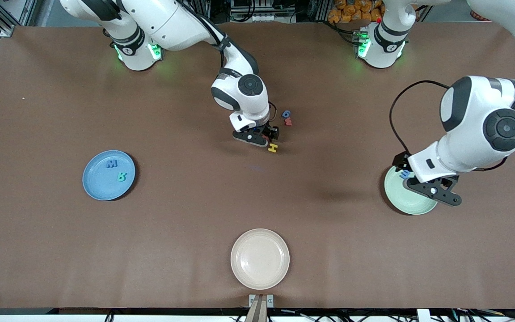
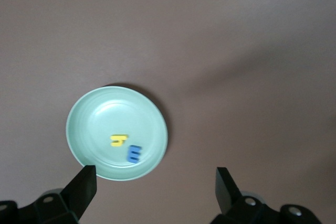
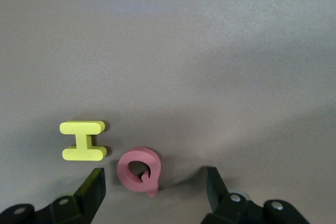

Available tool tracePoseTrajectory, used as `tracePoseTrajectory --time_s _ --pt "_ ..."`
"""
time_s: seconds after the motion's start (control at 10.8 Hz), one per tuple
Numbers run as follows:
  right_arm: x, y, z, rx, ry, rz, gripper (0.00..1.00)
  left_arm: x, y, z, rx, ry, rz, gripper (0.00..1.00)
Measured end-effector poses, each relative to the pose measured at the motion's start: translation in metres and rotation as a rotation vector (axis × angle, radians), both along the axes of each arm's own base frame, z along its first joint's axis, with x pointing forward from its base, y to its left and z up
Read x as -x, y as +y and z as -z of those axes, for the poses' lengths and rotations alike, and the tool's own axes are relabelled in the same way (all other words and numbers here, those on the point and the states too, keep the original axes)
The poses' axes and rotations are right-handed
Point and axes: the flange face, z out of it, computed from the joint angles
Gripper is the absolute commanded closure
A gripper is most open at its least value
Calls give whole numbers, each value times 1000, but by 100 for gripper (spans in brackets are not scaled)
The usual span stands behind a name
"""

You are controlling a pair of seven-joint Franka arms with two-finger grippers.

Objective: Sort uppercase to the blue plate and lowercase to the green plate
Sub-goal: 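Release the E on the green plate while the right gripper lowers, then close the right gripper on the pink Q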

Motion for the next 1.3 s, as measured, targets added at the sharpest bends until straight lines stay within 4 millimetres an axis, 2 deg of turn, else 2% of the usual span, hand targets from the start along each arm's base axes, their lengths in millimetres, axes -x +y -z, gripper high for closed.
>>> tracePoseTrajectory --time_s 0.19,0.37,0.46,0.56,0.74,1.3 --pt "3 2 1 1 2 -6 14 3 -21 -15 7 -5 -55 0" --pt "7 4 5 10 -3 -25 15 4 -28 -17 5 -6 -78 0" --pt "8 4 6 12 -4 -29 20 4 -28 -16 5 -5 -80 0" --pt "8 4 6 13 -5 -32 32 4 -28 -17 5 -5 -80 0" --pt "8 4 7 16 -6 -34 44 4 -28 -17 5 -7 -80 0" --pt "6 6 4 7 -11 -29 43 2 -22 -19 2 -11 -91 0"
